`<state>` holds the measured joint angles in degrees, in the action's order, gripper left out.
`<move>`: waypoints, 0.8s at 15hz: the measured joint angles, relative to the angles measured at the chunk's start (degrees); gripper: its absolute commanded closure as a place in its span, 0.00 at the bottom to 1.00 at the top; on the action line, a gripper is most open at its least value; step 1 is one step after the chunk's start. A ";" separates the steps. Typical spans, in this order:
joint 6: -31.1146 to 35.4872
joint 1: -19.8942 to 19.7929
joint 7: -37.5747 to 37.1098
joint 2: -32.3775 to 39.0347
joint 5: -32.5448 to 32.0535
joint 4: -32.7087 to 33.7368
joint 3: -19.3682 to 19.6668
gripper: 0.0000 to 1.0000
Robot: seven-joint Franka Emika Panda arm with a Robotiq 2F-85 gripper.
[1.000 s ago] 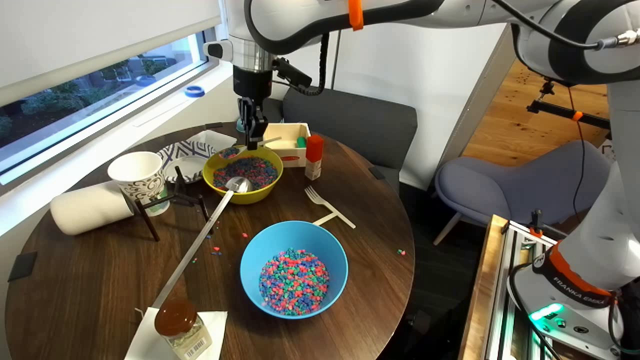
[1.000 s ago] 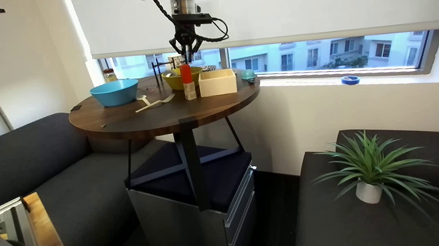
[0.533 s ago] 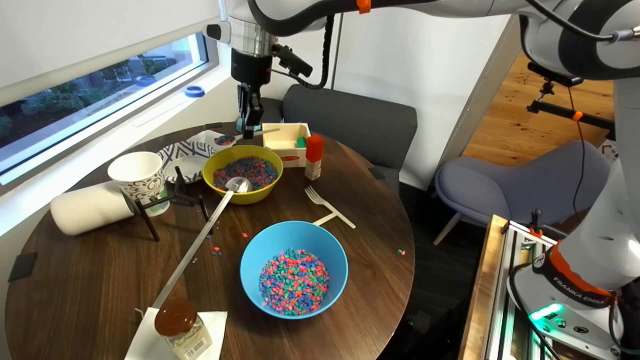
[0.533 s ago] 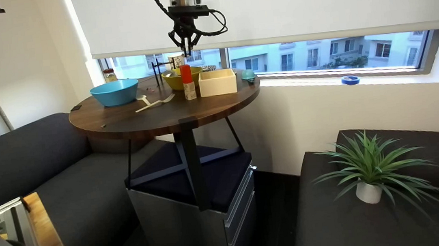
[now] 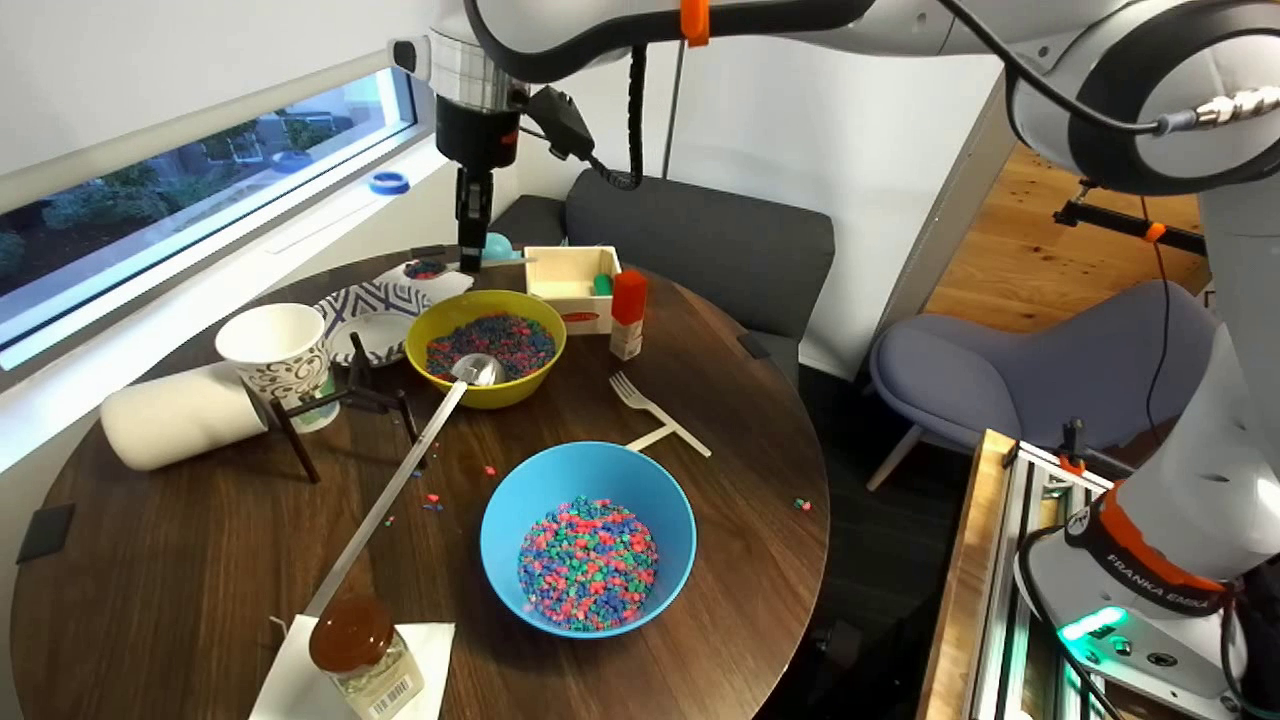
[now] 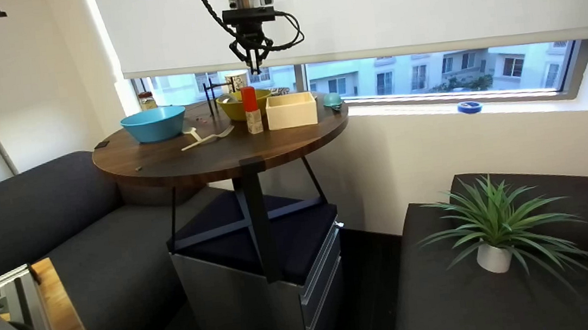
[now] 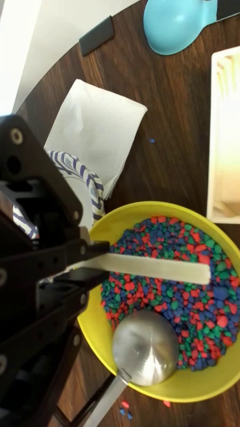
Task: Use the spoon to collect some content from the yellow bowl and put the content on the white plate
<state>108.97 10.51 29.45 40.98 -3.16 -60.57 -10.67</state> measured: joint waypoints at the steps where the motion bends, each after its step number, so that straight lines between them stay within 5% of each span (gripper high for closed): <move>1: -0.33 0.71 -1.49 1.21 -0.66 1.74 0.39 0.96; 12: -9.31 9.23 -9.11 12.36 -11.04 19.24 6.68 0.96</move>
<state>99.65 19.74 20.34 53.34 -14.20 -41.32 -3.99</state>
